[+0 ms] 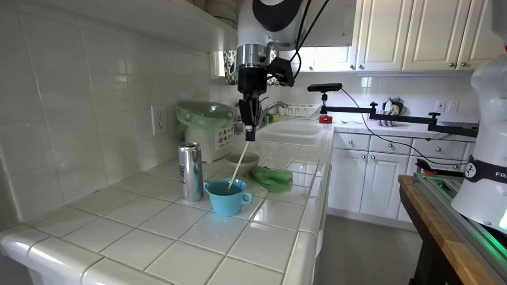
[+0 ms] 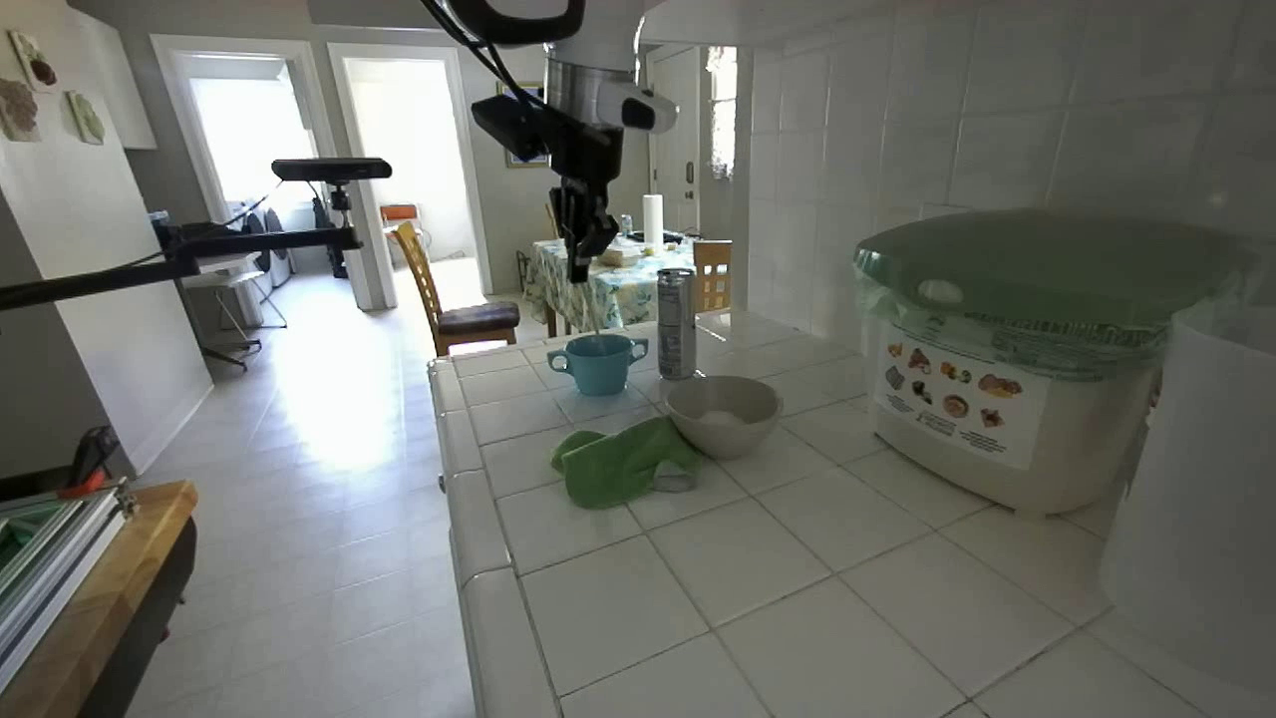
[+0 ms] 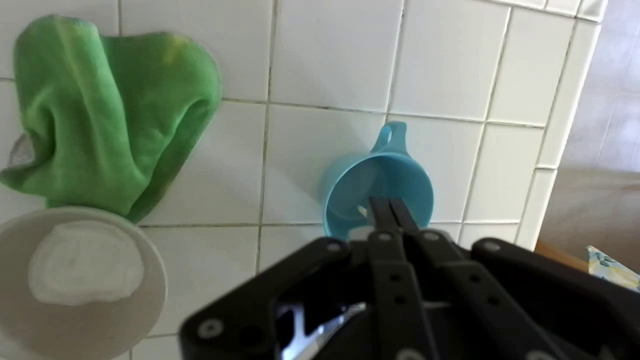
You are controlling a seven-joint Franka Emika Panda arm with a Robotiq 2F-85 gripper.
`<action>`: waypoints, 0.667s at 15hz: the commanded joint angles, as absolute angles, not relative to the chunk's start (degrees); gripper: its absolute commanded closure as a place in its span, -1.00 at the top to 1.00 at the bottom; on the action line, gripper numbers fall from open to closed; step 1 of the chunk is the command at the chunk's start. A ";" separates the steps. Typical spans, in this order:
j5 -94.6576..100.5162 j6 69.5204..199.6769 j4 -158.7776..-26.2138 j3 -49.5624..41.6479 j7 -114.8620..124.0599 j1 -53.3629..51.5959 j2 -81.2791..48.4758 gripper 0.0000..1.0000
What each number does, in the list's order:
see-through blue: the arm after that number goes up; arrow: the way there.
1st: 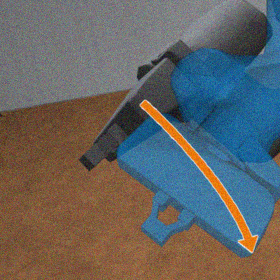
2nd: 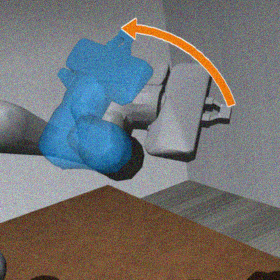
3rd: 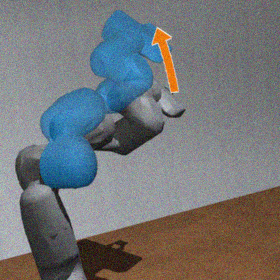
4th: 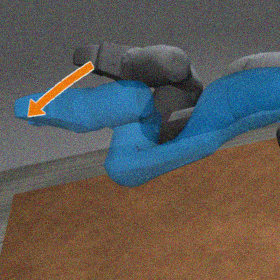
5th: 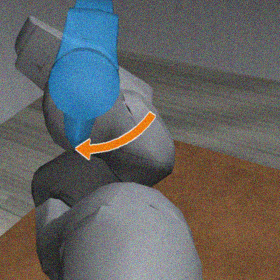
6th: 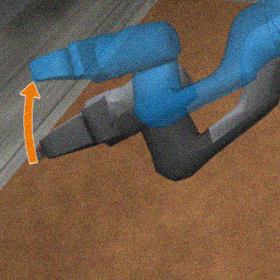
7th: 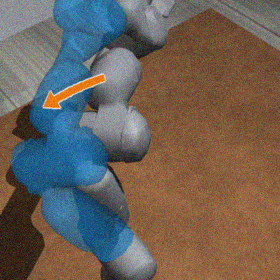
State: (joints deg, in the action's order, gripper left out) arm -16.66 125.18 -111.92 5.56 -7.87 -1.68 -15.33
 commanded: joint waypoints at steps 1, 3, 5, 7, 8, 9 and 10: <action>-20.57 124.50 -111.40 6.39 -13.22 -0.08 -16.52 -0.99; -21.87 124.44 -111.41 6.50 -14.73 0.37 -17.21 -0.99; -22.89 124.33 -111.41 6.50 -15.88 0.83 -17.85 -0.99; -23.71 124.42 -111.48 6.55 -17.17 1.32 -18.35 -0.99; -23.94 124.48 -111.44 6.53 -17.69 1.58 -18.72 -0.99; -24.24 124.34 -111.33 6.52 -17.93 1.85 -19.09 -0.99; -24.61 124.29 -111.29 6.51 -18.31 2.14 -19.43 -0.99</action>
